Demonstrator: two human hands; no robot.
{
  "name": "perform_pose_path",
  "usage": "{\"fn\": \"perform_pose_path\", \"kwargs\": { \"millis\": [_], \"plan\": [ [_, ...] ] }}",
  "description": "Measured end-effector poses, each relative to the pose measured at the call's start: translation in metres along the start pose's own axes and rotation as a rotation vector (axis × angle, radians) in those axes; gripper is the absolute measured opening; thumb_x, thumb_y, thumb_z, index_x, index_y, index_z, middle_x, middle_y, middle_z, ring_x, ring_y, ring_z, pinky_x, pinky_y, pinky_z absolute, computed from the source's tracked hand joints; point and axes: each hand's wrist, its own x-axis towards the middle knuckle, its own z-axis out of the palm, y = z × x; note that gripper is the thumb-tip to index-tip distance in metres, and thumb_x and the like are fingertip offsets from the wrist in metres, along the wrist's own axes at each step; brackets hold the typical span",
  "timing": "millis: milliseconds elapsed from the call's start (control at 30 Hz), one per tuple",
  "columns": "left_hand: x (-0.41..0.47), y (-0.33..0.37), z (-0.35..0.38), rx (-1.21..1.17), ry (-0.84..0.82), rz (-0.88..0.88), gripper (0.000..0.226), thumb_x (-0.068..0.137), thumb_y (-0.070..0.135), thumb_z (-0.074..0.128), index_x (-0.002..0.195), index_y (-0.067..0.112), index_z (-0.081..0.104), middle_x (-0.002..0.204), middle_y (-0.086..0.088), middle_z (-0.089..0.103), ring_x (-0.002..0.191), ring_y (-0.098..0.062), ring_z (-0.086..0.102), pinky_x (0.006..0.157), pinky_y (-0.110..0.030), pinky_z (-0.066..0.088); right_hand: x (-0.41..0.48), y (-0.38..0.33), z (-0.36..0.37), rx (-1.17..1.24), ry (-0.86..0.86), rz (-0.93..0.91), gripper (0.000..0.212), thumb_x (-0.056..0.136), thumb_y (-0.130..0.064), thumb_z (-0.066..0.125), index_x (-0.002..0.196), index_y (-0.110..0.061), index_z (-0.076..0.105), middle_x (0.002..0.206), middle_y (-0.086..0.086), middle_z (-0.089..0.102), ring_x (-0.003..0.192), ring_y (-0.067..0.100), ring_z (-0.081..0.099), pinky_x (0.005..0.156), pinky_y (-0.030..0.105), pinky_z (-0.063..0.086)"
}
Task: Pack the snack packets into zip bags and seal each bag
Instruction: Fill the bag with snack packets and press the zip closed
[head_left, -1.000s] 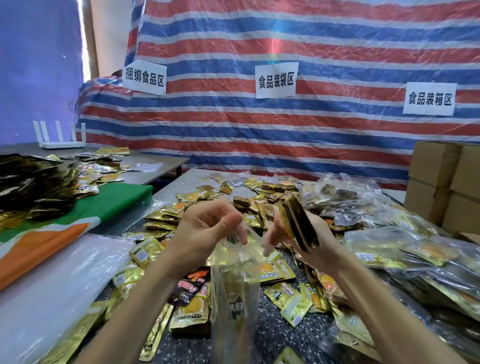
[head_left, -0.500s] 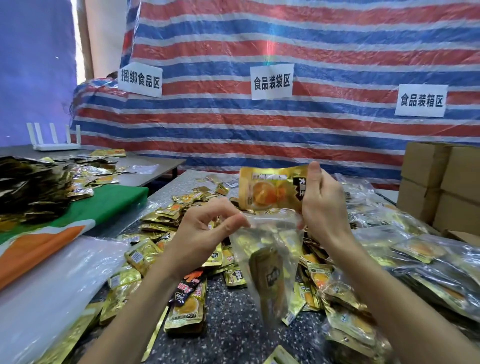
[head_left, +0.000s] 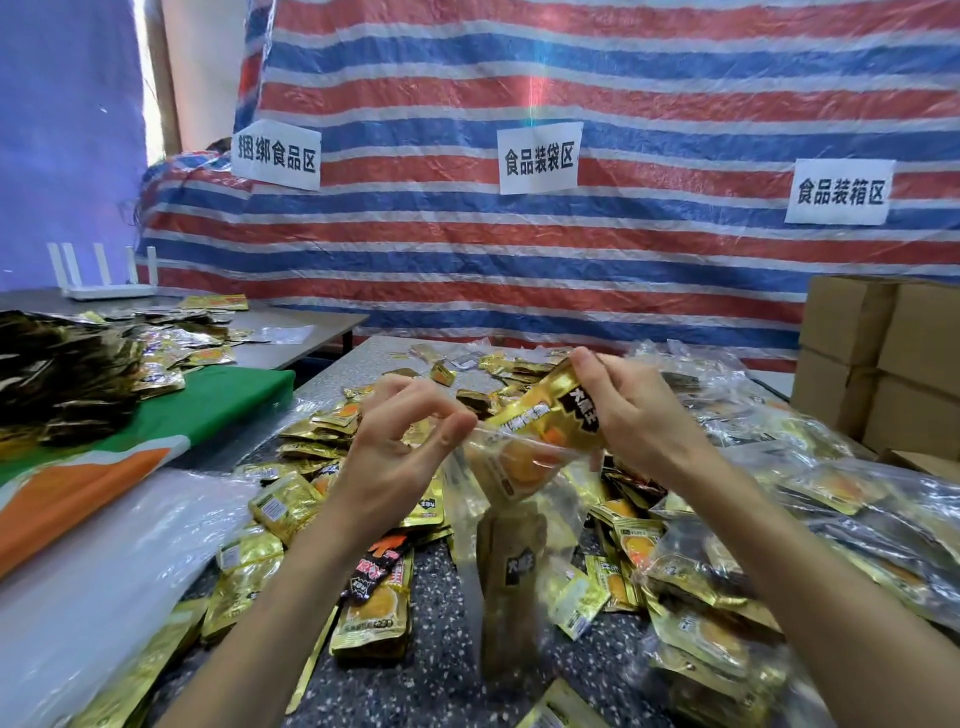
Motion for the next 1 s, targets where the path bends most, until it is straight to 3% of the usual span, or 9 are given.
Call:
{"fn": "perform_pose_path", "kwargs": {
  "millis": [200,367,500,600,667,733,833,933,1000],
  "plan": [
    [0.003,0.009,0.003,0.045,-0.053,0.038,0.037,0.090,0.068,0.044,0.082,0.034,0.058,0.084,0.020,0.056,0.090,-0.013,0.049,0.083,-0.047,0.043,-0.002,-0.012,0.005,-0.367,-0.258,-0.152,0.046,0.092,-0.066,0.044,0.074,-0.027,0.061,0.063,-0.010,0.061,0.054,0.007,0.056,0.048,0.018,0.043],
    [0.008,0.018,-0.001,0.012,-0.068,0.032,0.015,0.095,0.042,0.049,0.084,0.034,0.056,0.082,0.008,0.056,0.082,-0.019,0.052,0.075,-0.039,0.044,-0.004,-0.025,0.005,-0.325,-0.267,-0.109,0.065,0.079,-0.084,0.036,0.091,-0.029,0.069,0.078,-0.014,0.067,0.069,-0.001,0.061,0.058,0.013,0.040],
    [0.010,0.021,-0.005,0.014,-0.056,0.093,0.013,0.095,0.024,0.054,0.084,0.027,0.058,0.080,0.011,0.054,0.077,-0.005,0.049,0.071,-0.022,0.040,-0.005,-0.036,-0.004,-0.301,-0.445,-0.065,0.068,0.069,-0.086,0.048,0.106,-0.035,0.072,0.088,-0.010,0.070,0.068,0.005,0.057,0.060,0.031,0.043],
    [0.007,0.015,-0.004,0.077,-0.081,0.125,0.012,0.096,0.027,0.055,0.089,0.020,0.061,0.085,0.004,0.057,0.081,-0.016,0.053,0.072,-0.030,0.044,-0.005,-0.043,-0.015,-0.231,-0.474,-0.059,0.043,0.074,-0.066,0.057,0.104,-0.040,0.073,0.090,-0.007,0.070,0.076,0.017,0.060,0.065,0.031,0.046],
    [0.004,0.010,-0.002,0.054,-0.072,0.109,0.014,0.099,0.033,0.054,0.088,0.026,0.060,0.087,0.004,0.057,0.082,-0.018,0.055,0.073,-0.034,0.047,-0.006,-0.040,-0.021,-0.138,-0.420,-0.049,0.032,0.077,-0.041,0.059,0.105,-0.035,0.074,0.092,-0.012,0.070,0.080,0.009,0.063,0.063,0.021,0.049],
    [0.002,0.007,0.000,-0.032,-0.060,0.059,0.019,0.099,0.040,0.051,0.085,0.029,0.060,0.087,0.002,0.057,0.082,-0.020,0.057,0.074,-0.037,0.051,-0.008,-0.032,-0.018,-0.182,-0.386,-0.028,0.030,0.078,-0.035,0.057,0.104,-0.038,0.071,0.102,-0.016,0.067,0.087,-0.003,0.061,0.066,0.012,0.046],
    [-0.001,0.005,0.005,-0.255,-0.056,-0.009,0.038,0.092,0.052,0.055,0.089,0.015,0.062,0.087,-0.009,0.058,0.077,-0.026,0.062,0.071,-0.035,0.055,-0.015,-0.008,-0.001,-0.156,-0.399,0.192,0.015,0.096,-0.045,0.056,0.110,-0.048,0.059,0.129,-0.015,0.059,0.106,-0.008,0.056,0.089,0.025,0.050],
    [-0.002,0.007,0.011,-0.382,-0.040,-0.045,0.044,0.091,0.056,0.058,0.089,0.013,0.063,0.078,-0.008,0.059,0.069,-0.034,0.057,0.065,-0.044,0.050,-0.028,0.015,0.028,0.254,-0.492,0.531,0.027,0.099,-0.046,0.053,0.127,-0.046,0.055,0.137,0.001,0.058,0.122,0.020,0.059,0.104,0.047,0.049],
    [-0.003,0.010,0.016,-0.468,-0.029,-0.077,0.039,0.089,0.059,0.061,0.086,0.020,0.064,0.071,-0.003,0.055,0.063,-0.028,0.050,0.061,-0.034,0.046,-0.035,0.027,0.049,0.452,-0.526,0.635,0.039,0.097,-0.052,0.055,0.134,-0.039,0.055,0.134,0.010,0.063,0.122,0.028,0.060,0.105,0.052,0.046]
  ]
}}
